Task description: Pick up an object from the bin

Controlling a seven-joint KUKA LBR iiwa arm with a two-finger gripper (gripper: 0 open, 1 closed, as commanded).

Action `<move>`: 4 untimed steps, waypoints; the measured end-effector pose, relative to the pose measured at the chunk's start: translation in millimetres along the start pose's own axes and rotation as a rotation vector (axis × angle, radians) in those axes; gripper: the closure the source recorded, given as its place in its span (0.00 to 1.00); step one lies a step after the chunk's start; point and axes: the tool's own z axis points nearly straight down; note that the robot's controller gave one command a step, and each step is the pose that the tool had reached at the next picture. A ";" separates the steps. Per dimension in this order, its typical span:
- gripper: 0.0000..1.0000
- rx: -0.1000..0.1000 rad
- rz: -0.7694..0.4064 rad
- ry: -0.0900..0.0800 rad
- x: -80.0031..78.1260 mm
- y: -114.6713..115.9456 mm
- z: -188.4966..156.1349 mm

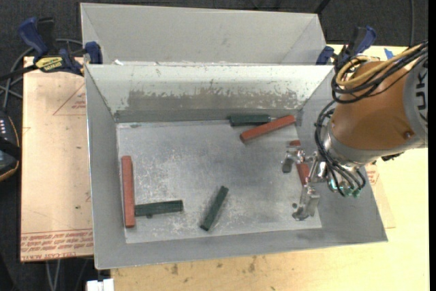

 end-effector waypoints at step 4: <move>1.00 0.002 -0.314 -0.014 -102.7 116.7 91.3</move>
Offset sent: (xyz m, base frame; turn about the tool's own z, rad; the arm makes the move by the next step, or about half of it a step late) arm 0.0570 0.0800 -0.0731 0.0213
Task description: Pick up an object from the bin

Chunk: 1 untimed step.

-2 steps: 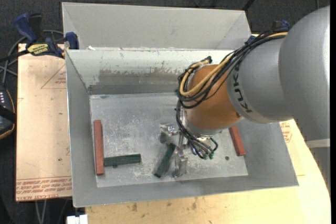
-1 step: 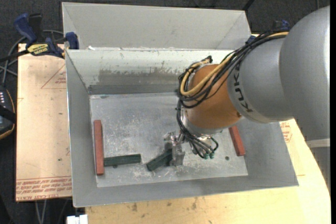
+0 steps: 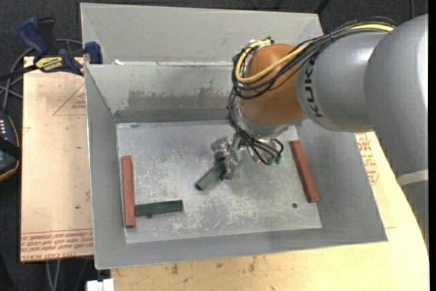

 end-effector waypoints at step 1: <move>0.00 -0.002 -0.001 0.005 1.9 1.2 0.9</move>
Offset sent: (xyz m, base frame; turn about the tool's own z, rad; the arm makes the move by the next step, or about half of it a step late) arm 0.0000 0.0000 0.0000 0.0000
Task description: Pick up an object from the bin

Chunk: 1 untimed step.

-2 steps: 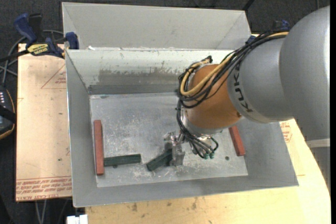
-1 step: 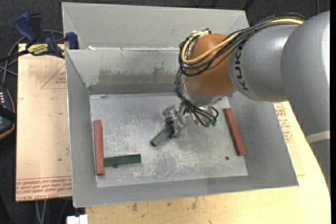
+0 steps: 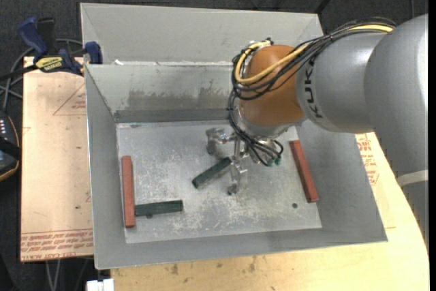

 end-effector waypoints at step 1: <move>1.00 0.001 -0.001 -0.002 -0.6 -0.1 -1.2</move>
Offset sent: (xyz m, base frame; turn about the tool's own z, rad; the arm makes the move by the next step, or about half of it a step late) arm 0.0000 0.0000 0.0000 0.0000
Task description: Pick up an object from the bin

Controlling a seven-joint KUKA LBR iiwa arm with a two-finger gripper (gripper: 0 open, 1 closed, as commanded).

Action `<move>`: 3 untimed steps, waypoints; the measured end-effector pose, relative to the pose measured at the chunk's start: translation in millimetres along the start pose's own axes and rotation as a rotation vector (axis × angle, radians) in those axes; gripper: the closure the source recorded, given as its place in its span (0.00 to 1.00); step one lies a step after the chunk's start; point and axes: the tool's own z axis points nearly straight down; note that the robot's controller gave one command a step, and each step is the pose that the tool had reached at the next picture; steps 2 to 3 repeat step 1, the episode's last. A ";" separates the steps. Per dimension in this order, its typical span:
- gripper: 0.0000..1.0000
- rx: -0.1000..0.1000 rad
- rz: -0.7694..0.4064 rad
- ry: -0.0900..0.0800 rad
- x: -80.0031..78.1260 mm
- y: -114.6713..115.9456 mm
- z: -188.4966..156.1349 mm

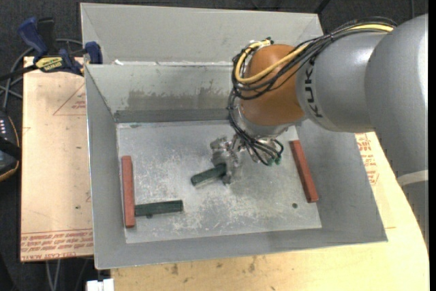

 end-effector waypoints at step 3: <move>1.00 0.003 -0.230 -0.009 -41.6 -5.8 -153.5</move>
Offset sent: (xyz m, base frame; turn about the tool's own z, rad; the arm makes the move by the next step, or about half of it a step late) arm 0.0381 0.0060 0.1493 -0.2317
